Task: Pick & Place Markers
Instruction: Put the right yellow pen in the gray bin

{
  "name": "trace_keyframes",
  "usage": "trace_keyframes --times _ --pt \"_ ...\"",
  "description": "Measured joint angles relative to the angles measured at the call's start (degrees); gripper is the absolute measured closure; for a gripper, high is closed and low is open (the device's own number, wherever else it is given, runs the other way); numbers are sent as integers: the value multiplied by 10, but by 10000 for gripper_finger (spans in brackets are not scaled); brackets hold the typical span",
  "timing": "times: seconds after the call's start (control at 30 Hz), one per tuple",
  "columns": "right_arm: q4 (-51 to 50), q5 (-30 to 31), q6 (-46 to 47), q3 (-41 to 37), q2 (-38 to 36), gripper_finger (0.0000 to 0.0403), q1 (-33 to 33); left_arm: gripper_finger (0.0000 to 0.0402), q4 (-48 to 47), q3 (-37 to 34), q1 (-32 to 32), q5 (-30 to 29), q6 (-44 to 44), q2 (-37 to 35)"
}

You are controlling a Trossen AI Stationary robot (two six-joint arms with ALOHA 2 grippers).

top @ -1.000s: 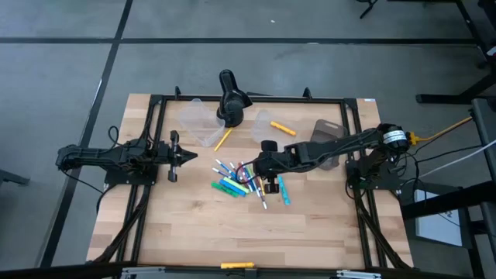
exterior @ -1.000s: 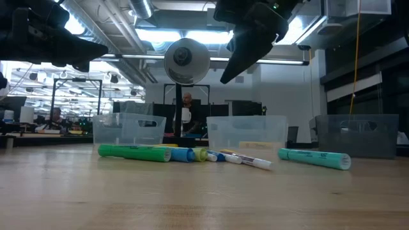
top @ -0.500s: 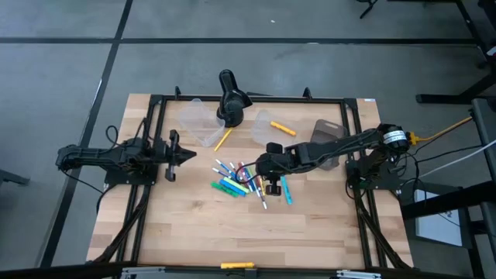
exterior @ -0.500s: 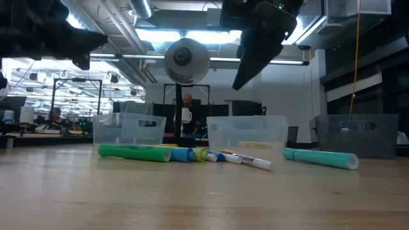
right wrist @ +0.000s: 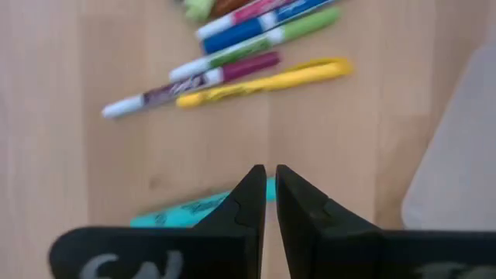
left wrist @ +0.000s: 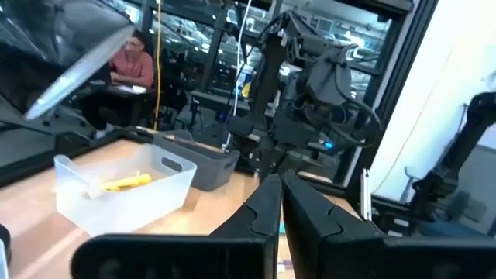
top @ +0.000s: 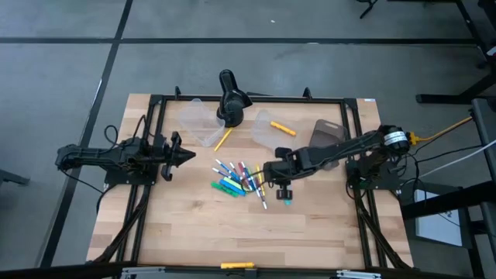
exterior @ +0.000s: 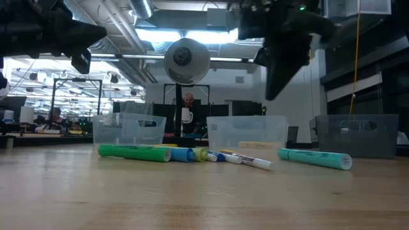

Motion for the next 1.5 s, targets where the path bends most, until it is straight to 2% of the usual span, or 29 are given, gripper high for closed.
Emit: trace_keyframes --times 0.1,0.27,0.47,0.7,0.8,0.93,1.0,1.17,1.23,1.37,1.5 --pt "-15 0 -18 0 0 370 16 383 19 0 0 0 3 19" --pt "-41 1 -11 0 0 370 31 357 36 21 -2 -3 4 98" --pt "-62 61 4 -9 0 370 33 311 30 89 -26 -17 36 256" --pt "-53 65 39 -46 -2 370 32 278 26 165 -38 -52 83 452" --pt "-48 66 59 -47 -2 370 32 277 26 184 -37 -88 97 520" --pt "-49 77 68 -47 -2 370 32 280 9 197 -35 -181 115 589" --pt "-48 77 69 -47 -2 370 32 281 -7 202 -29 -217 108 616" --pt "-47 90 67 -47 -2 370 32 283 -43 210 6 -230 74 666" --pt "-47 91 67 -47 -2 370 32 283 -51 210 23 -257 65 678" --pt "-46 91 66 -47 -2 370 32 283 -75 211 59 -328 45 680" --pt "-41 91 65 -47 -2 370 32 284 -107 211 94 -363 43 671"
